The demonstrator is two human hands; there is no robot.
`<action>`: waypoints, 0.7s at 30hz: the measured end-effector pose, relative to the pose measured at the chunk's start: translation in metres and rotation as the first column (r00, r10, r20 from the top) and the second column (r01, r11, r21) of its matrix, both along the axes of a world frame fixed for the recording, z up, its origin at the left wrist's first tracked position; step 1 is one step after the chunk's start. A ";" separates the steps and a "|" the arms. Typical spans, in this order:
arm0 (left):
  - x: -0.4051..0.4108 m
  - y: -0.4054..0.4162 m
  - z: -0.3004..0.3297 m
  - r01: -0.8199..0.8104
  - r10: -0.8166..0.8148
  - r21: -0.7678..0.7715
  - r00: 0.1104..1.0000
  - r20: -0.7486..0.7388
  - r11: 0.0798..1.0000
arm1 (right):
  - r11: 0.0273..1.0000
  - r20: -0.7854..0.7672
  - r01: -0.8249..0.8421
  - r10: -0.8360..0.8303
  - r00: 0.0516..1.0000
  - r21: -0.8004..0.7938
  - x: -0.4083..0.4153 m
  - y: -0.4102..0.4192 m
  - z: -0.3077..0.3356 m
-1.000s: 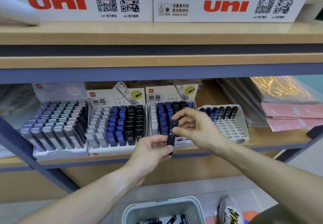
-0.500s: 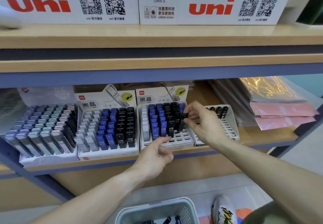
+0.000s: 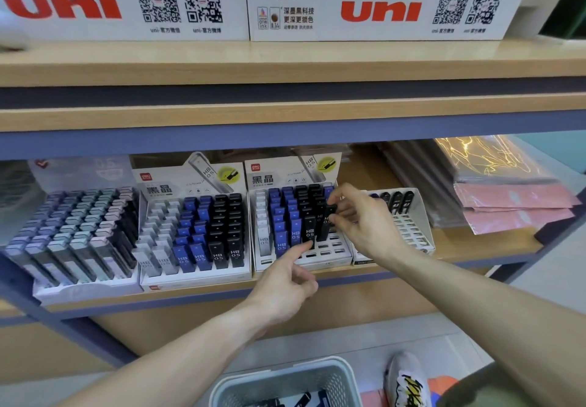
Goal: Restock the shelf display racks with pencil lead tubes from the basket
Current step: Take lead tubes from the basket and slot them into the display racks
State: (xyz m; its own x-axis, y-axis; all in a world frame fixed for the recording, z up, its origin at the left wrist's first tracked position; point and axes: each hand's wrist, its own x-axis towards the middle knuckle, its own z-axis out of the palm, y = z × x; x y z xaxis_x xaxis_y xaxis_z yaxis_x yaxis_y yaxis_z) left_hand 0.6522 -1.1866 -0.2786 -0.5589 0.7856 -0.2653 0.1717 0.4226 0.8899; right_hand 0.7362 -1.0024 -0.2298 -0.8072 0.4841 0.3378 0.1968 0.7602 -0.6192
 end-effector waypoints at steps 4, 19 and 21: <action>-0.002 -0.001 -0.003 0.008 -0.008 0.003 1.000 -0.010 1.000 | 0.999 0.058 -0.036 0.034 0.998 0.032 -0.001 -0.003 -0.006; 0.021 -0.077 -0.026 0.202 -0.243 -0.196 0.947 -0.212 0.960 | 0.964 0.328 -0.194 0.245 0.912 -0.182 0.064 -0.092 -0.034; 0.028 -0.098 -0.047 0.274 -0.341 -0.297 0.918 -0.203 0.915 | 0.942 0.459 -0.254 0.330 0.825 -0.220 0.085 -0.108 -0.057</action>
